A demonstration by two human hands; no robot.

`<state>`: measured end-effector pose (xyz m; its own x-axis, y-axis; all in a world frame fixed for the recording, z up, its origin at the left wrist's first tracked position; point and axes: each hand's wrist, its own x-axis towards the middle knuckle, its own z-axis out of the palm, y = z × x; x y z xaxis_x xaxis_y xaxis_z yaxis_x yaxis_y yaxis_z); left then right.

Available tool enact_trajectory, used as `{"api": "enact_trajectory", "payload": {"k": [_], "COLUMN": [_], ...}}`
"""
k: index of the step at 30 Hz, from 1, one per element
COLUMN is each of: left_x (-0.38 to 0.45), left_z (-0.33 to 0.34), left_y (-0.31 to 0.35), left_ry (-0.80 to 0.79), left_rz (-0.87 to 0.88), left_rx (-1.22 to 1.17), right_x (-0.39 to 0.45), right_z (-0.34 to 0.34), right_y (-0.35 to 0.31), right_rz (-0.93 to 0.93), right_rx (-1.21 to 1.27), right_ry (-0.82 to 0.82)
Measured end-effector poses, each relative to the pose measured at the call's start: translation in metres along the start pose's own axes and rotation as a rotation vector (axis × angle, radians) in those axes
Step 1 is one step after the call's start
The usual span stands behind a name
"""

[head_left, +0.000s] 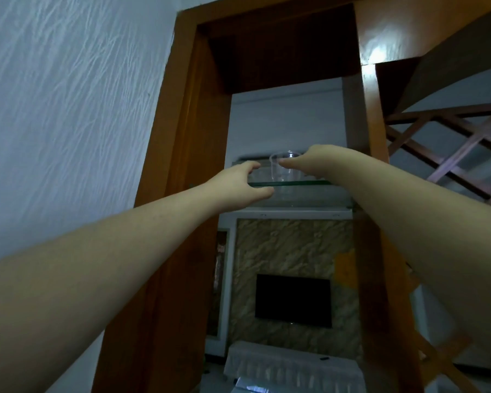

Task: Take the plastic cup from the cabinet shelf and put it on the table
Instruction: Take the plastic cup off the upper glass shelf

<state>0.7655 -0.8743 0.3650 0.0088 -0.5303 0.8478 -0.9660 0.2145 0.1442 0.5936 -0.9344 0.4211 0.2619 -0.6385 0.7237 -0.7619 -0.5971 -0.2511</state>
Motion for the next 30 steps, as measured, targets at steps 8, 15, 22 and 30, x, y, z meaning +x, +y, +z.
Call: {"api": "enact_trajectory", "payload": {"k": [8, 15, 22, 30], "left_x": [-0.009, -0.019, -0.024, -0.050], "left_z": [-0.005, -0.004, 0.002, 0.011], "left_y": [0.000, 0.001, 0.014, 0.035], "left_ry": [0.007, 0.021, 0.104, 0.338], "left_rz": [-0.014, -0.073, -0.115, -0.199], "left_rx": [-0.010, -0.130, -0.250, -0.826], "right_x": [0.018, 0.028, 0.025, -0.027], "right_z": [-0.003, 0.010, 0.002, -0.031], "right_y": [-0.018, -0.013, -0.009, -0.011], "right_rz": [0.191, 0.252, 0.180, -0.103], "right_rx": [0.229, 0.446, 0.767, 1.024], "right_ry": [-0.196, -0.207, -0.161, -0.212]}}
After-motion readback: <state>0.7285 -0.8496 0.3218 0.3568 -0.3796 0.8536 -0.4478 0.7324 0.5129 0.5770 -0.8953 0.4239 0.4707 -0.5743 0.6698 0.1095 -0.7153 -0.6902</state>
